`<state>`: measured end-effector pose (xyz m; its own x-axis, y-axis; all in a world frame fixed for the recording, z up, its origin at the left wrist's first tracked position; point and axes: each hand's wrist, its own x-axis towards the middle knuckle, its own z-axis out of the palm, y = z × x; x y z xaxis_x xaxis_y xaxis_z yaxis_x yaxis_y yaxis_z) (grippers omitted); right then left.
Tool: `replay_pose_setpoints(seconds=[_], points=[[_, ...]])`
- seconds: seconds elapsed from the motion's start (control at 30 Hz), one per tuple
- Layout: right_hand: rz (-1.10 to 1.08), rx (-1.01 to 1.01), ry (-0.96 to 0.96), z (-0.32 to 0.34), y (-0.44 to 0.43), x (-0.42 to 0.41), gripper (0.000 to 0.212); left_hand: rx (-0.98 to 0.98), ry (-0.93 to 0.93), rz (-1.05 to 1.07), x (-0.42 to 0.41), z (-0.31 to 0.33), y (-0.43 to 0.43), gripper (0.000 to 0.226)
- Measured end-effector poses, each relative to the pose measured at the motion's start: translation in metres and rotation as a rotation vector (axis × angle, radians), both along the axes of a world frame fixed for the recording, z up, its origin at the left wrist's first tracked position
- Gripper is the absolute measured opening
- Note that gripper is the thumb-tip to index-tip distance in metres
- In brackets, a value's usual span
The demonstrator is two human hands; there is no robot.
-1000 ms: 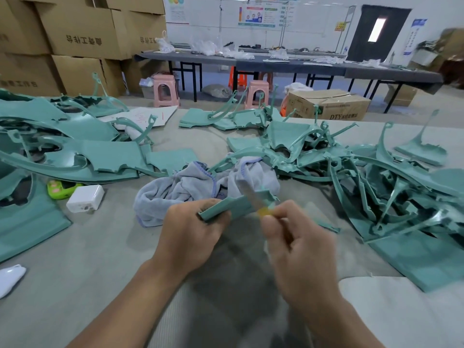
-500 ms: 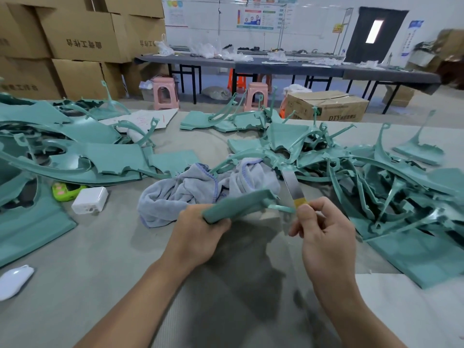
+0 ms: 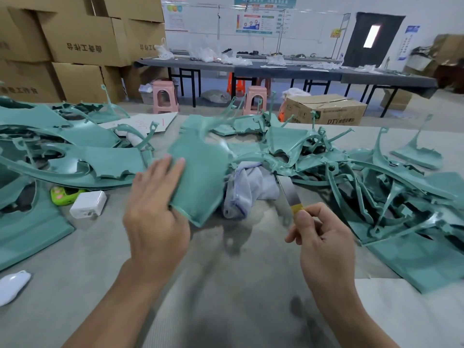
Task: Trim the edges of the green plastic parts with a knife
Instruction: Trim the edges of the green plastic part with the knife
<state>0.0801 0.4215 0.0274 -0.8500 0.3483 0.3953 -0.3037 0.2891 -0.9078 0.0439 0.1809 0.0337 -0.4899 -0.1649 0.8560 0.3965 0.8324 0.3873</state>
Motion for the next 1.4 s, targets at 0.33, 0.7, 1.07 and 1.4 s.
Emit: replay_pose_setpoints(seconds=[0.33,0.7,1.07,1.4], points=[[0.523,-0.152,-0.105,0.001,-0.009,0.002,0.022,-0.198,-0.293,-0.041,-0.002,-0.019,0.036,0.067],[0.184,0.196,0.021,0.002,0.004,-0.007,0.022,-0.126,-0.238,0.009,-0.004,-0.018,0.03,0.05],[0.193,-0.187,-0.265,0.01,0.003,-0.004,0.031,-0.197,-0.121,0.0,-0.001,-0.016,0.031,0.044],[0.279,-0.631,-0.387,0.018,0.007,-0.001,0.029,-0.358,0.18,-0.297,0.008,-0.011,0.045,0.016]])
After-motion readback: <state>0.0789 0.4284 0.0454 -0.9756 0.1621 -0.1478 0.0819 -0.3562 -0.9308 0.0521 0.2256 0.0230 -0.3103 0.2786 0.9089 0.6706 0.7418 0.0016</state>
